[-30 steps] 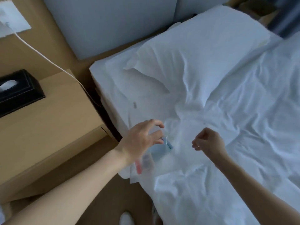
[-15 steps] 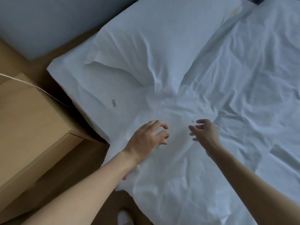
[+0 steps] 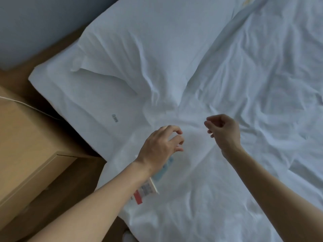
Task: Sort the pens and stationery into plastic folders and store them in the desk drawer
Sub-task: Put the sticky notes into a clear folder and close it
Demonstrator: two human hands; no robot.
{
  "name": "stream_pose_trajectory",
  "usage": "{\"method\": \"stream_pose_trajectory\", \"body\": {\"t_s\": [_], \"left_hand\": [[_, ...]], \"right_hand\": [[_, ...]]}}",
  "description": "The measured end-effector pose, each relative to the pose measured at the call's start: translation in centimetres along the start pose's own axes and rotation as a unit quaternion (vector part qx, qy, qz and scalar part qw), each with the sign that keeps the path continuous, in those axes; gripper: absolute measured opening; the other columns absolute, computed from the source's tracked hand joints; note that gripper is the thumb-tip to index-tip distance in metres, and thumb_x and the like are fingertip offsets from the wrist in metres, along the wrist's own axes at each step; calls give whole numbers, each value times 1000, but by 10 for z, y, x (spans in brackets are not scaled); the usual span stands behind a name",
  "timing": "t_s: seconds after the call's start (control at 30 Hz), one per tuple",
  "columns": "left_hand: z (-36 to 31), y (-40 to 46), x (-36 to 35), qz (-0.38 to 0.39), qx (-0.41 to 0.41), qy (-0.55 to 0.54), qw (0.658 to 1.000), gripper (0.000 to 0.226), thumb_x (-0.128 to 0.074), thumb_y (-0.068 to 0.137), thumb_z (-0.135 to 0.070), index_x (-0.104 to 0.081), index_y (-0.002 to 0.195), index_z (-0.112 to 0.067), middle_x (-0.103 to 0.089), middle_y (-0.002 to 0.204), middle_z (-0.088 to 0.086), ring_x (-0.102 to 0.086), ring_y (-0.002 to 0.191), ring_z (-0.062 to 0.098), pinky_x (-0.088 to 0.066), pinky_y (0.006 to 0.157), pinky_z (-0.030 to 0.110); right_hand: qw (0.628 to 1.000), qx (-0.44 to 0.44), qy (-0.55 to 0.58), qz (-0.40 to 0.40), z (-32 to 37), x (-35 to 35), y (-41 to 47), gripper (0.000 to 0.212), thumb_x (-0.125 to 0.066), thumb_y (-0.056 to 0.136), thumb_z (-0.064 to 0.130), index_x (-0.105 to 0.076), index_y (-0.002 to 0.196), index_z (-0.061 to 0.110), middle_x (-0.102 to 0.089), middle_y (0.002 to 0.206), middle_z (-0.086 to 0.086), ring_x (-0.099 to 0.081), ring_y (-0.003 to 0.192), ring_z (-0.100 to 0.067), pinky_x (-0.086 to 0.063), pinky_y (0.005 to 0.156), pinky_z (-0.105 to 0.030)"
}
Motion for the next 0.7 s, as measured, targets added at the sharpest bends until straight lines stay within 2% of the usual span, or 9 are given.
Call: {"method": "stream_pose_trajectory", "body": {"t_s": [0.1,0.2,0.27,0.33,0.43,0.57,0.6,0.63,0.7], "left_hand": [[-8,18,-10,3,19,-5,1000,29,-86,64,-17,-69,86,-10,-64,102,12,-65,86,27,-54,66,30],[-7,24,-24,7,68,11,998,52,-81,70,-18,-59,117,-13,-51,123,19,-61,102,32,-54,81,37],[0,15,-32,14,86,30,996,59,-71,77,-24,-45,130,-17,-37,133,17,-50,116,32,-49,93,43],[10,-3,-39,46,99,51,993,57,-61,84,-28,-38,136,-17,-32,137,14,-37,125,30,-47,97,50],[27,-35,-50,117,110,124,979,54,-35,92,-37,-30,144,-21,-35,144,11,-33,130,27,-42,101,48],[35,-51,-60,177,124,175,961,61,-24,94,-41,-14,151,-24,-36,149,8,-40,134,26,-29,105,42],[33,-47,-58,182,137,172,958,60,-20,95,-41,-9,152,-24,-26,154,8,-33,138,26,-23,108,41],[32,-44,-58,191,145,173,955,59,-14,97,-41,6,151,-27,-5,157,7,-15,144,25,-12,111,39],[35,-48,-64,228,155,175,945,55,-2,95,-43,35,135,-35,33,145,0,24,138,19,15,109,36]], "right_hand": [[999,27,7,-20,15,14,9,10,-72,81,10,-67,83,18,-67,69,2,-59,55,-6,-48,58,-23],[999,44,2,-22,24,19,16,9,-72,80,11,-67,85,17,-66,68,4,-57,51,1,-47,57,-21],[999,44,3,-21,25,19,18,10,-73,80,11,-67,83,19,-66,67,5,-58,53,-1,-46,56,-22],[999,43,7,-24,24,17,19,11,-73,80,11,-67,82,20,-65,68,4,-58,58,-5,-46,58,-23],[998,48,8,-26,24,15,17,9,-71,81,12,-67,85,19,-64,70,2,-56,61,-9,-45,58,-21],[997,75,-5,-22,24,8,10,9,-67,83,11,-65,88,19,-63,73,4,-54,59,-7,-42,51,-10],[996,86,-8,-19,25,6,8,10,-66,84,10,-65,88,19,-62,73,6,-53,60,-6,-41,51,-8],[995,98,-12,-16,26,4,5,12,-65,84,9,-64,88,19,-61,72,9,-53,60,-4,-39,52,-6],[992,120,-24,-20,28,4,-1,13,-64,84,7,-64,88,19,-59,70,13,-52,60,1,-37,55,-4]]}}
Point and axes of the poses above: each hand's wrist, its own y-axis towards the middle knuckle, its own x-axis out of the back of the hand, z = x × y, the point moved 6 cm from there along y, towards the middle knuckle
